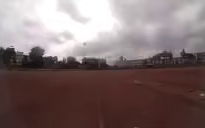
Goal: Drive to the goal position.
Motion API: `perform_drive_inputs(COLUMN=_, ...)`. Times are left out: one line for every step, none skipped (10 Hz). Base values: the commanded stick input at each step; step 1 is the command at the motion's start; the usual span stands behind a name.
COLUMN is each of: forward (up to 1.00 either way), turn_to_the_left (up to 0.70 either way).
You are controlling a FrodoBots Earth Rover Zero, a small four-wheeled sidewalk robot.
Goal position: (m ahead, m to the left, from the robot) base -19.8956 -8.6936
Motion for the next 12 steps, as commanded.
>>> perform_drive_inputs(forward=0.70, turn_to_the_left=0.00)
perform_drive_inputs(forward=0.70, turn_to_the_left=0.00)
perform_drive_inputs(forward=0.70, turn_to_the_left=0.00)
perform_drive_inputs(forward=0.70, turn_to_the_left=0.00)
perform_drive_inputs(forward=0.70, turn_to_the_left=0.00)
perform_drive_inputs(forward=0.70, turn_to_the_left=0.00)
perform_drive_inputs(forward=0.70, turn_to_the_left=0.00)
perform_drive_inputs(forward=0.70, turn_to_the_left=0.00)
perform_drive_inputs(forward=0.70, turn_to_the_left=0.00)
perform_drive_inputs(forward=0.70, turn_to_the_left=0.00)
perform_drive_inputs(forward=0.70, turn_to_the_left=0.00)
perform_drive_inputs(forward=0.70, turn_to_the_left=0.00)
